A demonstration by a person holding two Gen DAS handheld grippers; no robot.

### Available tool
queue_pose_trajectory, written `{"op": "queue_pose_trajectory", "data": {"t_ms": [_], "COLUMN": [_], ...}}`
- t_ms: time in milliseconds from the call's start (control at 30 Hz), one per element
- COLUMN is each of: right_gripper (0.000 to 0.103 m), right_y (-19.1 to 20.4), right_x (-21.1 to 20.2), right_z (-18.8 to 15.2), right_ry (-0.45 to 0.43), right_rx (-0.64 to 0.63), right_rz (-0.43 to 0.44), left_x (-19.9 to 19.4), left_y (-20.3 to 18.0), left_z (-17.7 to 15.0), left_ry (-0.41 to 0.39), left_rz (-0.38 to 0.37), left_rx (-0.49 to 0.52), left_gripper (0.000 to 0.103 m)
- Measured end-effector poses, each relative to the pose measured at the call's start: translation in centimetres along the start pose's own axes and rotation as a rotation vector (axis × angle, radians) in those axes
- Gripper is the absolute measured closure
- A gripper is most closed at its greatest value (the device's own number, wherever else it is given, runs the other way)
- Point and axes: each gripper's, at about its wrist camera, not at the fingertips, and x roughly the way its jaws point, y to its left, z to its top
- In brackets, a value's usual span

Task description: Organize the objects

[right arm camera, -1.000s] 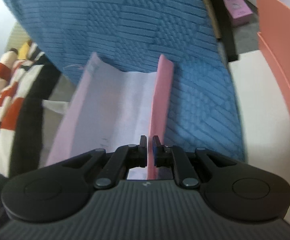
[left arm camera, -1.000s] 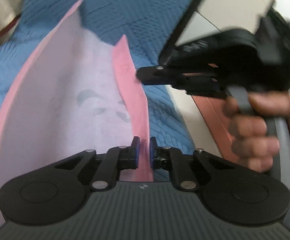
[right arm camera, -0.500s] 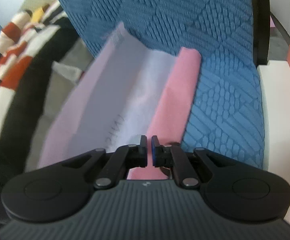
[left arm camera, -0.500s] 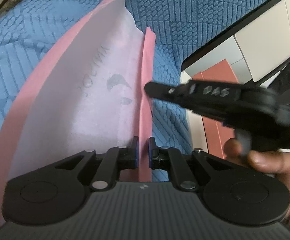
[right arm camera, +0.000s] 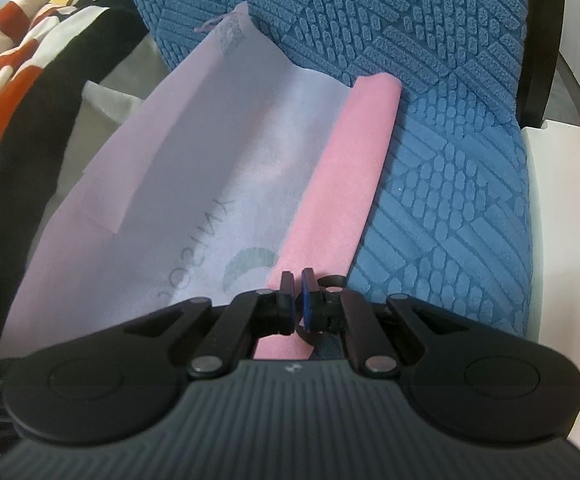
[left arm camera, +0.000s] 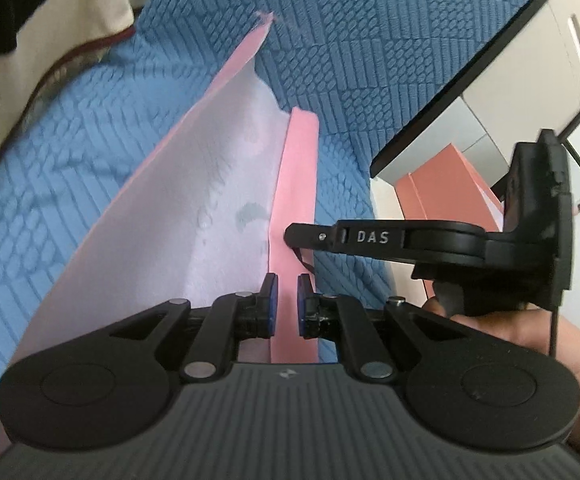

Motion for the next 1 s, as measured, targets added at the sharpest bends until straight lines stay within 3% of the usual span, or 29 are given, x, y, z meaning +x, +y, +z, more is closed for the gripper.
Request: {"op": "queue_pose_trajectory", "data": {"t_ms": [467,567,633,1000], "right_gripper": [0.094,0.084,0.068,0.065], "right_y": [0.1,-0.6,-1.1,-2.9], "right_x": [-0.2,-0.4,-0.6,0.4], "right_z": [0.4,0.8,1.1,1.6], "right_ry": [-0.03,-0.056,-0.073,-0.045], "right_rx": [0.009,0.053,0.085,0.258], "right_rz": [-0.016,-0.039,-0.059,0.031], "left_x": [2.7,2.6,2.6,2.3], "left_y": [-1.2,-1.1,-0.9,-0.6], "left_z": [-2.0,-2.0,-1.9,-1.9], "left_ry": [0.125,0.125,0.126,0.11], "left_rz": [0.025,0.027,0.024,0.029], "left_rx": [0.105,0.092,0.08,0.055], "left_gripper": [0.093,0.093,0.093,0.094]}}
